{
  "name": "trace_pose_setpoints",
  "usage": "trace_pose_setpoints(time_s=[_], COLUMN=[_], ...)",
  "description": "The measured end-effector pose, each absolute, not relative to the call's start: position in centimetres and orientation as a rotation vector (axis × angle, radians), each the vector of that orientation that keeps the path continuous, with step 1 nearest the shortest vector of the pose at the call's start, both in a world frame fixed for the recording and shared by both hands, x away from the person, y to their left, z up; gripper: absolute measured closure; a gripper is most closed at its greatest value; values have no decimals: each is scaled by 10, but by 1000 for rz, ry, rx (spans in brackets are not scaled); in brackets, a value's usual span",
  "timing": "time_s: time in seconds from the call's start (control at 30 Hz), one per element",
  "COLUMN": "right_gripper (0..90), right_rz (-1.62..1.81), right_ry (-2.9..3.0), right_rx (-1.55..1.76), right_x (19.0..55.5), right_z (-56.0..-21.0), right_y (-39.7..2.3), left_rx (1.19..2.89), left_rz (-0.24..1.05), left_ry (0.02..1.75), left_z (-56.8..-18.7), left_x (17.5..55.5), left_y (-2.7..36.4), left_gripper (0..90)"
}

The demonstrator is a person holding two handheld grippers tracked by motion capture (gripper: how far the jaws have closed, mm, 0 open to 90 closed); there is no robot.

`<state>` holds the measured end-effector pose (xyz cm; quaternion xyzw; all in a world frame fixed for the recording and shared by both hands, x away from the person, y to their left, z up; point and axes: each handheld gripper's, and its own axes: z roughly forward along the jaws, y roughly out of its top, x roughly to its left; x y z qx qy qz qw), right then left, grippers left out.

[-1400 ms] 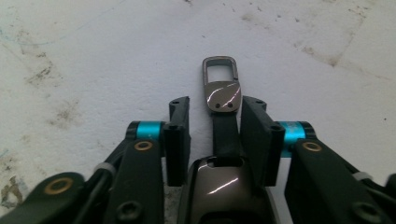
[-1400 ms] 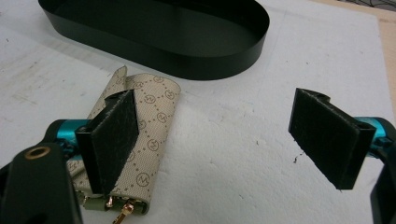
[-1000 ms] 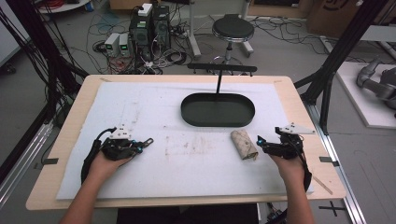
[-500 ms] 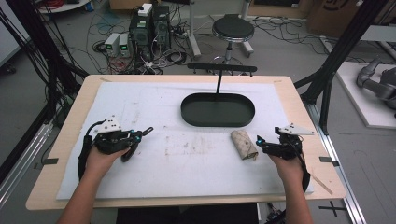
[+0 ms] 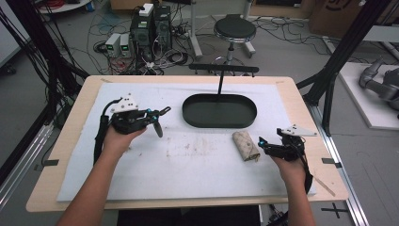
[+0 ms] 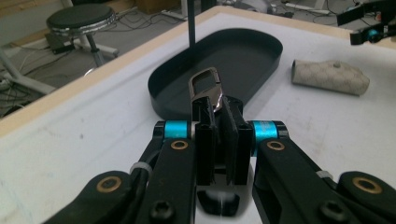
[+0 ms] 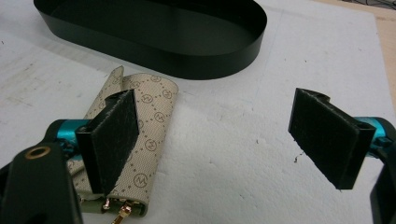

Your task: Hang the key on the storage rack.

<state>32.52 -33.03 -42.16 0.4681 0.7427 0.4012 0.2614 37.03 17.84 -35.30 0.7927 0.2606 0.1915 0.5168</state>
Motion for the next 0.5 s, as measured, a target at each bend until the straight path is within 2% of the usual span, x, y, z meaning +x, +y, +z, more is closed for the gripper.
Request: trace_pose_setpoints(time_s=[0.5], right_gripper=[167], right_rz=[1097], right_ry=[2010], right_rx=[1275], right_x=[325], right_z=[-423], right_y=[-332], left_rx=[1883], left_rz=[485], left_ry=[589], left_z=[-312], left_x=[418], left_y=[131], left_gripper=[838])
